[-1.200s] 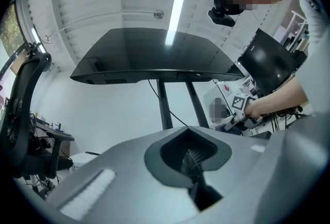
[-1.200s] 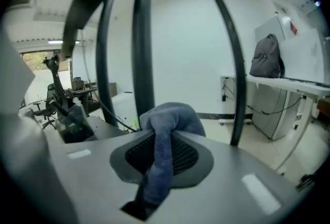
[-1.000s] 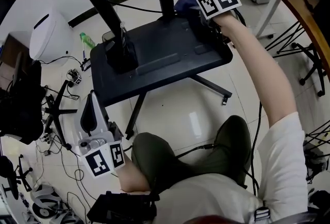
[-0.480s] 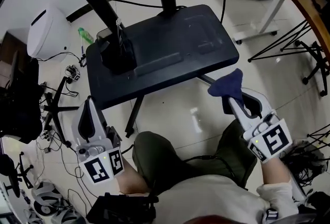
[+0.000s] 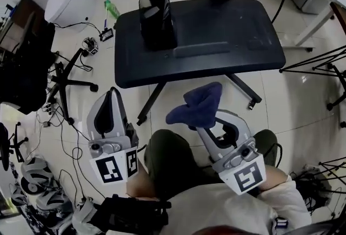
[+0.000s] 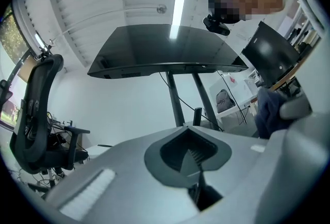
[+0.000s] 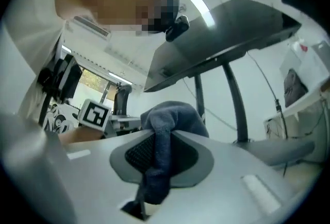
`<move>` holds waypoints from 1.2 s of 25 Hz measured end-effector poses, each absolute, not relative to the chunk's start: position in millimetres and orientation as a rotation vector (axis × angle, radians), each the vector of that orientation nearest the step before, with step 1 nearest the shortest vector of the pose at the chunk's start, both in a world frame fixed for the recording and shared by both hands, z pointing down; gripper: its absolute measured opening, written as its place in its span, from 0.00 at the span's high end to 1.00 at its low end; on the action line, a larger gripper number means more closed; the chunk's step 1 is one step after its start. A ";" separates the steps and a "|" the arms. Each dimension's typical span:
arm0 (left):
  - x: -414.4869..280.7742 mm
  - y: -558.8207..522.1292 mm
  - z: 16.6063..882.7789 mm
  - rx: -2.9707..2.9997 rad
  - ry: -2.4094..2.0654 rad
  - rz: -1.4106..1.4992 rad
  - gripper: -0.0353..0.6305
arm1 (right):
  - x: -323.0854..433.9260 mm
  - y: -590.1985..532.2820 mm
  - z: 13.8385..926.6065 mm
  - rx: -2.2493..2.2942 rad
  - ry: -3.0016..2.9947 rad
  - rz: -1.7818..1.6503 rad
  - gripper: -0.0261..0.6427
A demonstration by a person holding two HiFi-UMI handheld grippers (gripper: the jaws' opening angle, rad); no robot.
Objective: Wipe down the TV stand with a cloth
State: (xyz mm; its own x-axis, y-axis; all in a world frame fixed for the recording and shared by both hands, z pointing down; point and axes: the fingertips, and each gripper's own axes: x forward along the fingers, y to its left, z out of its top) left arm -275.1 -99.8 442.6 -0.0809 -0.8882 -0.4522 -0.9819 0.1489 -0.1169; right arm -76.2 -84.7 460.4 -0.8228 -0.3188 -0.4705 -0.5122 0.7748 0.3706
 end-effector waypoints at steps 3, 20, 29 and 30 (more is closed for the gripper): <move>-294.2 -96.6 463.0 -1.786 2.042 0.281 0.95 | -127.1 -126.6 617.1 -0.785 2.806 0.462 0.87; -322.8 -107.5 492.7 -1.904 2.071 0.296 0.95 | -261.7 -338.2 828.2 -1.118 2.943 0.180 0.87; -333.0 -100.3 494.1 -1.901 2.113 0.258 0.95 | -286.1 -343.5 1034.5 -1.141 3.220 -0.164 0.87; -332.1 -100.4 492.9 -1.901 2.110 0.259 0.95 | -294.5 -330.3 1045.5 -1.088 3.239 -0.216 0.87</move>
State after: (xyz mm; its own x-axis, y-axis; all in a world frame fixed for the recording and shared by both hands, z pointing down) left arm -332.1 -100.4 492.9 -0.0879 -0.9398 -0.3301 -0.9918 0.1134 -0.0587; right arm -294.5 -330.3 1045.5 -0.7627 -0.5716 0.3026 -0.6068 0.7943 -0.0289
